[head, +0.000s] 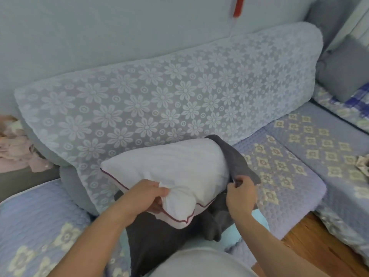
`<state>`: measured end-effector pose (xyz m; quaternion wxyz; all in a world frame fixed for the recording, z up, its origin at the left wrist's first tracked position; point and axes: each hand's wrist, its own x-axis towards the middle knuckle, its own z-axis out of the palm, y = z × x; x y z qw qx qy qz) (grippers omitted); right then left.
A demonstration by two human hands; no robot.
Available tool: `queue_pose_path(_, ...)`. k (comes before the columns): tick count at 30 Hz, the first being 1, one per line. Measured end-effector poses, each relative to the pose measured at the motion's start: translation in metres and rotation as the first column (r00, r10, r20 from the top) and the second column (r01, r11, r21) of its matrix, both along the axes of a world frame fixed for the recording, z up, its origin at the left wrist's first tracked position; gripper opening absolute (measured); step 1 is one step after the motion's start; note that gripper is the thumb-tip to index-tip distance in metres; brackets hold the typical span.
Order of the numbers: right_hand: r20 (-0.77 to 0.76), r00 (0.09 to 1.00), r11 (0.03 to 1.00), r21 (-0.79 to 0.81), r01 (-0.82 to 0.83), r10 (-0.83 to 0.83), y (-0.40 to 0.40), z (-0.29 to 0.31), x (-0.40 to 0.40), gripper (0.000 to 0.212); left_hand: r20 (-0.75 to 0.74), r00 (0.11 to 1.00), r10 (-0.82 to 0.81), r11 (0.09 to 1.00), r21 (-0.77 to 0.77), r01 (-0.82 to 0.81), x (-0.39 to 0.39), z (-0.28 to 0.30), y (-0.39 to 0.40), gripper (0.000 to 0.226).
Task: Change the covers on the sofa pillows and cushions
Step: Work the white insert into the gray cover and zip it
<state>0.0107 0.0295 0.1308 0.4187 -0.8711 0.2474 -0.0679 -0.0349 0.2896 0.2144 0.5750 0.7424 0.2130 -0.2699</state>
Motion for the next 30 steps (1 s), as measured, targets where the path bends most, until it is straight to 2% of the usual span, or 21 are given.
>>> queue_pose_path(2,0.097,0.942,0.944,0.050,-0.326,0.320,0.035,0.011,-0.015,0.018,0.030,0.998,0.060,0.996,-0.075,-0.057,0.001,-0.008,-0.011,0.015)
queue_pose_path(4,0.100,0.849,0.840,0.128,-0.528,0.518,0.061,0.014,-0.029,0.018,0.058,0.991,0.125,0.990,-0.067,-0.121,0.002,-0.016,-0.017,0.017)
queue_pose_path(6,0.068,0.861,0.823,0.262,-0.504,0.505,0.066,0.014,-0.033,0.021,0.096,0.988,0.118,0.993,0.016,-0.120,0.001,-0.015,-0.010,0.017)
queue_pose_path(8,0.011,0.931,0.851,0.403,-0.338,0.365,0.059,0.011,-0.030,0.027,0.073,0.989,-0.132,0.980,0.158,0.119,-0.008,-0.011,0.008,0.021)
queue_pose_path(9,-0.036,0.956,0.856,0.455,-0.244,0.292,0.055,0.008,-0.026,0.033,-0.004,0.942,-0.337,0.912,0.248,0.327,-0.016,-0.008,0.014,0.026)
queue_pose_path(11,-0.139,0.961,0.842,0.523,-0.132,0.237,0.053,0.006,-0.020,0.036,-0.218,0.719,-0.660,0.621,0.379,0.686,-0.035,-0.010,0.022,0.030)
queue_pose_path(12,-0.184,0.947,0.833,0.538,-0.128,0.264,0.055,0.006,-0.018,0.029,-0.286,0.611,-0.738,0.481,0.412,0.774,-0.043,-0.016,0.026,0.026)
queue_pose_path(13,-0.221,0.925,0.830,0.537,-0.149,0.309,0.057,0.006,-0.018,0.022,-0.315,0.570,-0.759,0.412,0.446,0.794,-0.048,-0.024,0.031,0.019)
queue_pose_path(14,-0.235,0.906,0.824,0.536,-0.183,0.353,0.058,0.007,-0.020,0.019,-0.299,0.587,-0.752,0.401,0.498,0.769,-0.052,-0.030,0.038,0.010)
queue_pose_path(15,-0.232,0.895,0.817,0.538,-0.208,0.381,0.060,0.008,-0.022,0.020,-0.249,0.626,-0.738,0.395,0.594,0.701,-0.055,-0.035,0.048,0.013)
queue_pose_path(16,-0.218,0.893,0.813,0.536,-0.229,0.395,0.060,0.009,-0.024,0.022,-0.140,0.647,-0.749,0.353,0.743,0.569,-0.056,-0.040,0.061,0.029)
queue_pose_path(18,-0.214,0.893,0.824,0.514,-0.241,0.395,0.059,0.006,-0.028,0.023,0.011,0.568,-0.823,0.192,0.947,0.259,-0.052,-0.060,0.091,0.080)
queue_pose_path(20,-0.281,0.886,0.867,0.447,-0.221,0.370,0.057,-0.005,-0.028,0.011,-0.111,0.528,-0.842,-0.001,0.979,0.204,-0.043,-0.079,0.114,0.117)
queue_pose_path(21,-0.337,0.875,0.900,0.381,-0.211,0.348,0.057,-0.011,-0.028,0.008,-0.162,0.496,-0.853,-0.059,0.974,0.218,-0.037,-0.087,0.117,0.118)
queue_pose_path(22,-0.384,0.863,0.926,0.312,-0.214,0.329,0.058,-0.018,-0.028,0.014,-0.190,0.456,-0.869,-0.089,0.968,0.234,-0.031,-0.091,0.113,0.105)
queue_pose_path(24,-0.477,0.822,0.946,0.240,-0.220,0.312,0.061,-0.027,-0.031,0.017,-0.153,0.318,-0.935,-0.095,0.977,0.192,-0.018,-0.100,0.094,0.057)
queue_pose_path(25,-0.526,0.796,0.946,0.272,-0.177,0.300,0.065,-0.027,-0.032,0.028,-0.131,0.222,-0.966,-0.097,0.983,0.157,-0.011,-0.103,0.081,0.036)
queue_pose_path(26,-0.551,0.783,0.919,0.389,-0.066,0.290,0.069,-0.026,-0.032,0.039,-0.111,0.145,-0.983,-0.092,0.986,0.136,-0.003,-0.099,0.067,0.023)
queue_pose_path(28,-0.521,0.815,0.767,0.622,0.160,0.252,0.077,-0.012,-0.027,0.040,-0.004,0.138,-0.990,0.017,0.989,0.146,0.013,-0.077,0.045,0.015)
queue_pose_path(29,-0.462,0.861,0.728,0.662,0.176,0.212,0.079,-0.001,-0.017,0.038,0.108,0.180,-0.978,0.133,0.983,0.129,0.024,-0.062,0.037,0.015)
queue_pose_path(30,-0.372,0.912,0.743,0.657,0.126,0.174,0.079,0.012,-0.002,0.038,0.242,0.229,-0.943,0.270,0.958,0.097,0.033,-0.044,0.029,0.013)
